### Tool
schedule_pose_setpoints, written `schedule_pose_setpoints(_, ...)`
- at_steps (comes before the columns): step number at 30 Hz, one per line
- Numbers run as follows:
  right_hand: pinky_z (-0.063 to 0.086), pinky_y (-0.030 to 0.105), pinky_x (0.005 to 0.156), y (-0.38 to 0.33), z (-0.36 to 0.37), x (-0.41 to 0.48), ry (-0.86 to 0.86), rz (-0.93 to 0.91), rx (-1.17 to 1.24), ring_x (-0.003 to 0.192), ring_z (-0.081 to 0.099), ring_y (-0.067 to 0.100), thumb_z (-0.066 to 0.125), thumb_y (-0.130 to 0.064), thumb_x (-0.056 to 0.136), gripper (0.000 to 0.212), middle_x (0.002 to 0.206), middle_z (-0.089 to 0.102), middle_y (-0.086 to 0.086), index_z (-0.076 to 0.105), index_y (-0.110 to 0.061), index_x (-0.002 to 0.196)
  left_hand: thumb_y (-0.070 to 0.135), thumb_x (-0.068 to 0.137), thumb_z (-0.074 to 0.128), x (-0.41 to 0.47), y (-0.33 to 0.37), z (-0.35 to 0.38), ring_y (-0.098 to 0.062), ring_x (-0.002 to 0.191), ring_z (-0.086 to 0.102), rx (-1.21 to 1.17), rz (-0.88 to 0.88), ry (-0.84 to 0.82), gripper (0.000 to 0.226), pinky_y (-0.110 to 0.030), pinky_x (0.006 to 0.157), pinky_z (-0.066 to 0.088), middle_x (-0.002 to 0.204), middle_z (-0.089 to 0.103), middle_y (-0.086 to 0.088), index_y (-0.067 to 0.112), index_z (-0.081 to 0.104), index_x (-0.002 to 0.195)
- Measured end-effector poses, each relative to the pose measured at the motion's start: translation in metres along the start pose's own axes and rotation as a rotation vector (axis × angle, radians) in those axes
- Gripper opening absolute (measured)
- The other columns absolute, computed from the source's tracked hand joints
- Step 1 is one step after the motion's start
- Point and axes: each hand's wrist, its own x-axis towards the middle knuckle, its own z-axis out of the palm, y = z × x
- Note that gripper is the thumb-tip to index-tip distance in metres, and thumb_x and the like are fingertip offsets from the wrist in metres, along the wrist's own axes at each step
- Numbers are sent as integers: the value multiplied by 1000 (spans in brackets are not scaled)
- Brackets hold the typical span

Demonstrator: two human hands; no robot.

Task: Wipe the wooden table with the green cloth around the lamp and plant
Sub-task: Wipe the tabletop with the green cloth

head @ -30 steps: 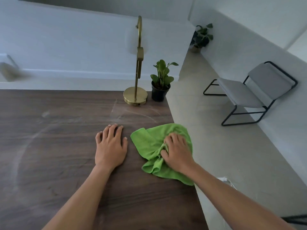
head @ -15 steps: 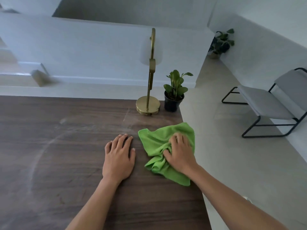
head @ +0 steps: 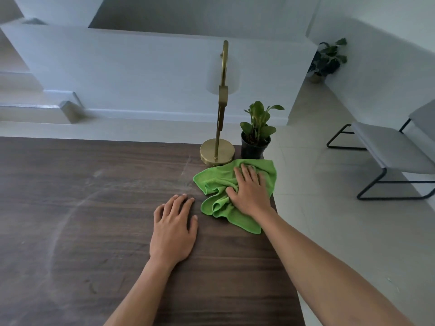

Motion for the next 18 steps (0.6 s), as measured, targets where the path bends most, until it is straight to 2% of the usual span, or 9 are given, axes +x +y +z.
schedule_pose_setpoints(2, 11, 47, 121, 1, 0, 0, 42, -31, 35, 147, 19, 24, 22, -59, 82, 79, 158, 29, 4, 34, -18, 148, 43, 93, 39, 0, 0, 0, -14, 139, 32, -3, -5, 2, 50, -38, 113, 23, 146, 45, 5, 24, 50, 138)
schedule_pose_setpoints(4, 22, 44, 116, 3, 0, 0, 135, -39, 64, 134, 38, 25, 35, -55, 81, 64, 139, 47, 1, 49, -18, 132, 44, 93, 38, 0, 0, -1, -12, 140, 30, 8, -7, -9, 51, -38, 114, 21, 147, 43, 6, 26, 48, 140)
schedule_pose_setpoints(5, 24, 44, 114, 2, 0, 1, 150, -34, 59, 130, 40, 26, 36, -54, 82, 61, 135, 49, 1, 50, -18, 129, 44, 94, 37, 0, 0, -1, -12, 140, 29, 10, -8, -11, 51, -37, 114, 21, 147, 42, 7, 26, 47, 140)
schedule_pose_setpoints(8, 16, 49, 118, -3, 3, 9, 60, -10, 14, 144, 23, 26, 25, -56, 85, 74, 155, 33, 5, 36, -18, 147, 44, 93, 37, 0, 1, -1, -12, 140, 30, 12, -6, -11, 51, -38, 114, 21, 147, 43, 6, 26, 47, 140)
schedule_pose_setpoints(10, 12, 50, 119, -2, 4, 11, 39, -31, 12, 147, 17, 24, 21, -56, 85, 76, 160, 26, 3, 31, -19, 150, 44, 93, 38, 0, 1, -1, -12, 140, 30, 18, -6, -8, 51, -37, 114, 21, 147, 43, 6, 26, 47, 140)
schedule_pose_setpoints(14, 17, 45, 118, 5, 1, 6, 113, -76, 103, 139, 32, 22, 35, -52, 83, 65, 146, 42, 0, 46, -19, 138, 44, 93, 37, 0, 2, -2, -13, 140, 31, 13, -3, -6, 51, -37, 114, 22, 146, 44, 6, 25, 49, 139)
schedule_pose_setpoints(15, 15, 45, 119, 3, 2, 7, 101, -62, 87, 141, 29, 23, 33, -53, 84, 67, 149, 39, 1, 43, -19, 141, 44, 93, 37, 0, 2, -3, -12, 140, 31, 19, -4, -8, 51, -37, 114, 21, 146, 44, 6, 25, 48, 139)
schedule_pose_setpoints(18, 3, 48, 121, -5, 4, 15, -19, 10, 23, 150, 7, 25, 24, -55, 91, 72, 163, 15, 3, 21, -21, 155, 45, 93, 36, 0, 2, -4, -12, 140, 29, 26, -7, -22, 52, -36, 114, 20, 148, 43, 7, 26, 47, 140)
